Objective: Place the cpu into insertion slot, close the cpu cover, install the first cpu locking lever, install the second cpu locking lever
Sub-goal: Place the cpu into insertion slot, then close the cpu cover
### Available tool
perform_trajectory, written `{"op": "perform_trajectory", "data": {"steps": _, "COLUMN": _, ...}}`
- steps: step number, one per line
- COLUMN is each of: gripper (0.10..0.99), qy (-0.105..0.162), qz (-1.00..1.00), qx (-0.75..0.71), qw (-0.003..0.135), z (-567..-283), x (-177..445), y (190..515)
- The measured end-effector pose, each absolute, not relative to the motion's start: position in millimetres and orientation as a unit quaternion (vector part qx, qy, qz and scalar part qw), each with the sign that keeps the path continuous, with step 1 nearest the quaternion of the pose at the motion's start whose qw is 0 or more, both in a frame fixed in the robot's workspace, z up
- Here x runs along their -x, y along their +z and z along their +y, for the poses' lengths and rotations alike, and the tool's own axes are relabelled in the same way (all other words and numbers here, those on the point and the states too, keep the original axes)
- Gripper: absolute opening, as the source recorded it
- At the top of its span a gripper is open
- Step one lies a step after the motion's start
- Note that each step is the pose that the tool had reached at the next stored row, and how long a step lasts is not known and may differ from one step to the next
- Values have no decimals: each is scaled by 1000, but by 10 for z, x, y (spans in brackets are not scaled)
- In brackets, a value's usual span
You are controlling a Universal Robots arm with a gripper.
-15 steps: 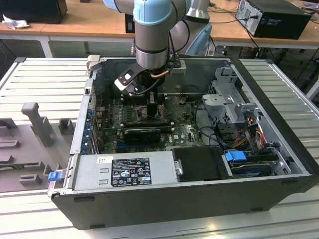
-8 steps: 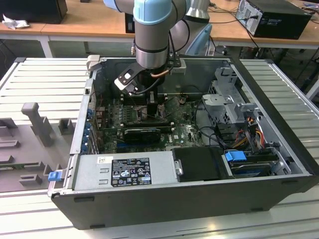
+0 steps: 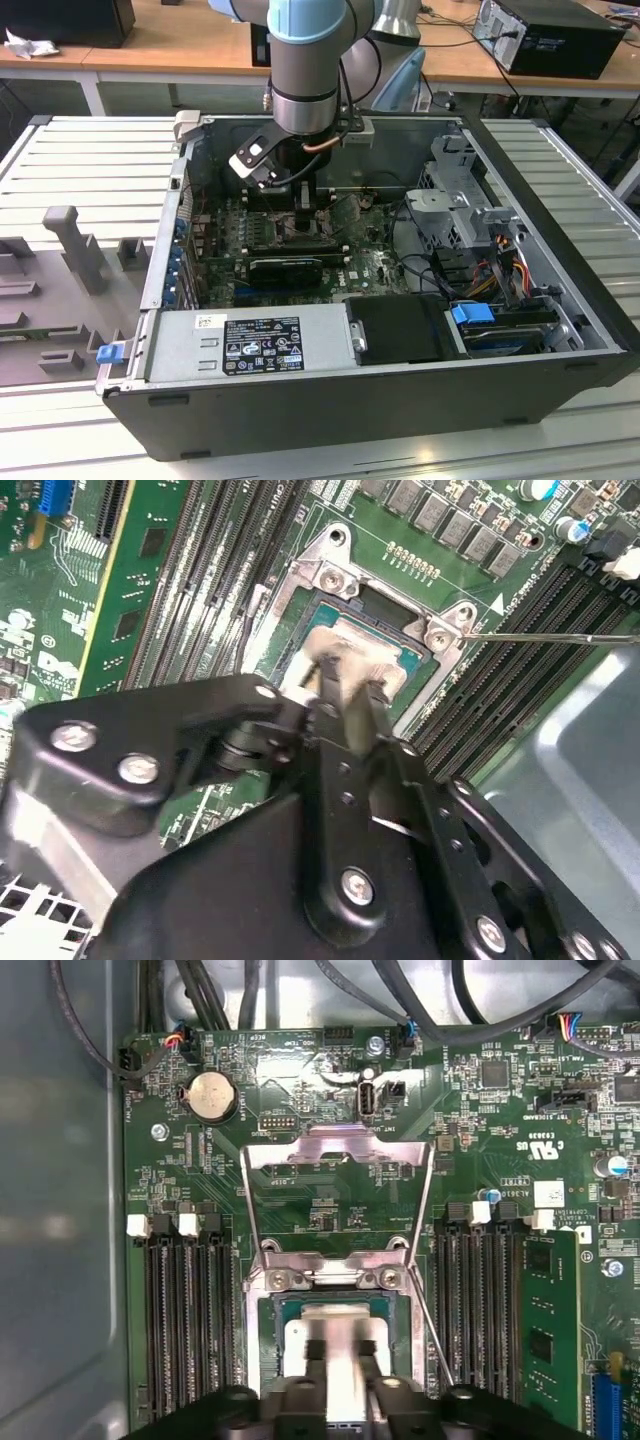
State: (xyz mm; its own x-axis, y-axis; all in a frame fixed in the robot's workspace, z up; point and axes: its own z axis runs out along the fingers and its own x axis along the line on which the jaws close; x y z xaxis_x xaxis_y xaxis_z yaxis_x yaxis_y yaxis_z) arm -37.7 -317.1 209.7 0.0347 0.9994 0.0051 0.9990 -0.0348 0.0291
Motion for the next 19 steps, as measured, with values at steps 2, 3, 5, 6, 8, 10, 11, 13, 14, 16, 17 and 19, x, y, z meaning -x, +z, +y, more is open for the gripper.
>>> {"op": "perform_trajectory", "data": {"steps": 2, "gripper": 157, "qy": 12, "qz": 695, "qx": -719, "qw": 9, "z": -3171, "x": 377, "y": 2099}}
{"op": "perform_trajectory", "data": {"steps": 3, "gripper": 106, "qy": 12, "qz": 695, "qx": -719, "qw": 9, "z": -3171, "x": 377, "y": 2102}}
{"op": "perform_trajectory", "data": {"steps": 5, "gripper": 106, "qy": 12, "qz": 695, "qx": -719, "qw": 9, "z": -3171, "x": 377, "y": 2128}}
{"op": "perform_trajectory", "data": {"steps": 6, "gripper": 106, "qy": 12, "qz": 695, "qx": -719, "qw": 9, "z": -3171, "x": 377, "y": 2132}}
{"op": "perform_trajectory", "data": {"steps": 8, "gripper": 106, "qy": 11, "qz": 695, "qx": -719, "qw": 9, "z": -3171, "x": 377, "y": 2152}}
{"op": "perform_trajectory", "data": {"steps": 10, "gripper": 106, "qy": 11, "qz": 695, "qx": -719, "qw": 9, "z": -3171, "x": 377, "y": 2175}}
{"op": "perform_trajectory", "data": {"steps": 11, "gripper": 106, "qy": 11, "qz": 695, "qx": -719, "qw": 9, "z": -3171, "x": 377, "y": 2203}}
{"op": "perform_trajectory", "data": {"steps": 13, "gripper": 106, "qy": 11, "qz": 695, "qx": -719, "qw": 10, "z": -3170, "x": 377, "y": 2229}}
{"op": "perform_trajectory", "data": {"steps": 14, "gripper": 106, "qy": 11, "qz": 694, "qx": -719, "qw": 10, "z": -3171, "x": 377, "y": 2234}}
{"op": "perform_trajectory", "data": {"steps": 16, "gripper": 106, "qy": 11, "qz": 694, "qx": -719, "qw": 10, "z": -3171, "x": 377, "y": 2251}}
{"op": "perform_trajectory", "data": {"steps": 17, "gripper": 106, "qy": 11, "qz": 694, "qx": -719, "qw": 10, "z": -3171, "x": 377, "y": 2269}}
{"op": "perform_trajectory", "data": {"steps": 19, "gripper": 106, "qy": 11, "qz": 694, "qx": -719, "qw": 10, "z": -3171, "x": 378, "y": 2312}}
